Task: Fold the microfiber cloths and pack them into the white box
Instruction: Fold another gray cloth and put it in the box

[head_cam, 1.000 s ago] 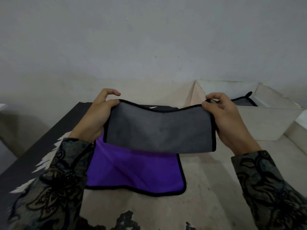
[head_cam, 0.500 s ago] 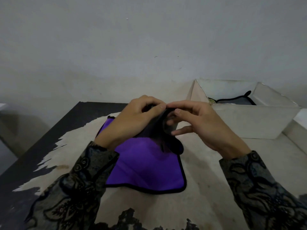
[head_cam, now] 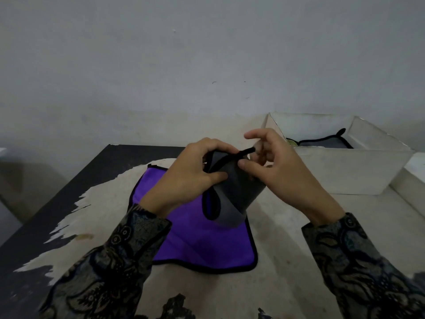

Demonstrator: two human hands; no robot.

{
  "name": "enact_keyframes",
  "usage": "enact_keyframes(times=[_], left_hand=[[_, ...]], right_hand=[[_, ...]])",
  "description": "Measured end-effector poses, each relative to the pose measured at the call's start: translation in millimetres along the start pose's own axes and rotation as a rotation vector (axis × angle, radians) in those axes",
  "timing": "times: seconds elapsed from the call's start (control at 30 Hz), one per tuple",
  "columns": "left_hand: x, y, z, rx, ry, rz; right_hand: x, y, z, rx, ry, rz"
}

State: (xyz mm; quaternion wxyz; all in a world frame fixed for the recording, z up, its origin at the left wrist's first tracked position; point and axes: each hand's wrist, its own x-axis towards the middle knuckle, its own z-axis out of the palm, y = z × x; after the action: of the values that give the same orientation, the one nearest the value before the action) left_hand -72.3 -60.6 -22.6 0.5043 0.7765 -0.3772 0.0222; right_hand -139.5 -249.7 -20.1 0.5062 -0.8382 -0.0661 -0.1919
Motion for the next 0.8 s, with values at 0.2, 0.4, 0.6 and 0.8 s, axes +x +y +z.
enact_keyframes(times=[0.2,0.4,0.6,0.8], left_hand=[[1,2,8,-0.019,-0.014,0.017],[-1,4,10,-0.038,-0.04,0.025],[-2,6,13,0.026,-0.142,0.075],[-5,6,18,0.096,-0.243,0.045]], right_hand=[[3,2,3,-0.23,0.064,-0.087],[4,6,0,-0.202,0.066,-0.092],[5,2,1,-0.038,-0.031,-0.113],[3,2,0,-0.123,-0.074,-0.132]])
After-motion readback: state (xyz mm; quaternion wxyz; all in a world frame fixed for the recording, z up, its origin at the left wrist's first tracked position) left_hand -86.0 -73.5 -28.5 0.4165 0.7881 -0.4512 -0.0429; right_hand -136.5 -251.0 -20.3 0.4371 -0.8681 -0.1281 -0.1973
